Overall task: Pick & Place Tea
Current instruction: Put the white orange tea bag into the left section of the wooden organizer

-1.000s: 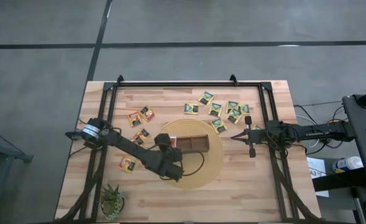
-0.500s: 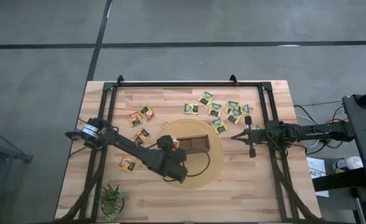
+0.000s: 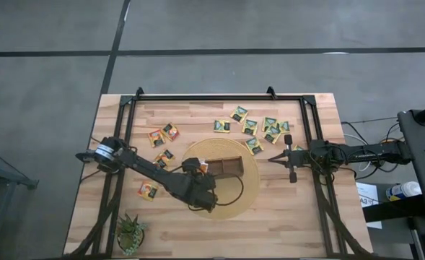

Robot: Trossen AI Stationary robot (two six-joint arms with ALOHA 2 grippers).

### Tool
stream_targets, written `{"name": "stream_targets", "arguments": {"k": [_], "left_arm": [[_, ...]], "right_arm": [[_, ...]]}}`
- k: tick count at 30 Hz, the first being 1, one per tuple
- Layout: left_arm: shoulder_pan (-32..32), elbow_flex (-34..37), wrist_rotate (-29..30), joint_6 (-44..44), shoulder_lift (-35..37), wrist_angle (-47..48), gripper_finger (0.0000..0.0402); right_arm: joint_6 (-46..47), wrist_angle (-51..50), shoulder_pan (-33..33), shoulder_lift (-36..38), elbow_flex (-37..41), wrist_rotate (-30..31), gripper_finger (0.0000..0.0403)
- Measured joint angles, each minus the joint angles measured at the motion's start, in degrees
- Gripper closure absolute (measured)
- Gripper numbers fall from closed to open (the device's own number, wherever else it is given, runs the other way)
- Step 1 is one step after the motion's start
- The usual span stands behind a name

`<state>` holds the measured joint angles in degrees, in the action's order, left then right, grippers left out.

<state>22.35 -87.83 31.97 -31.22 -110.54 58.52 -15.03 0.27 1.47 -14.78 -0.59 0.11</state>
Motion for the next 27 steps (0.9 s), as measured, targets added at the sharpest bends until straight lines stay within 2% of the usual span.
{"name": "stream_targets", "arguments": {"k": [6, 14, 18, 22, 27], "left_arm": [[-0.6, 0.27, -0.03, 1.15, -0.19, -0.39, 0.0401], [-3.56, 6.33, -2.75, 2.9, -0.32, -6.09, 0.0401], [-4.52, 8.73, -2.39, 1.48, -0.44, -5.89, 0.0401], [-4.55, 8.83, -1.71, -1.44, -0.44, -5.45, 0.0401], [-4.04, 6.4, -5.78, -2.48, -0.56, -5.51, 0.0401]], "right_arm": [[0.0, 0.0, -0.01, -0.01, 0.01, -0.01, 0.0394], [0.0, 0.0, -0.01, -0.01, 0.01, 0.01, 0.0394], [0.0, 0.0, 0.01, -0.01, -0.01, 0.0, 0.0394], [0.0, 0.02, 0.01, -0.01, 0.0, 0.01, 0.0394], [0.0, 0.0, 0.01, -0.01, 0.0, 0.01, 0.0394]]}}
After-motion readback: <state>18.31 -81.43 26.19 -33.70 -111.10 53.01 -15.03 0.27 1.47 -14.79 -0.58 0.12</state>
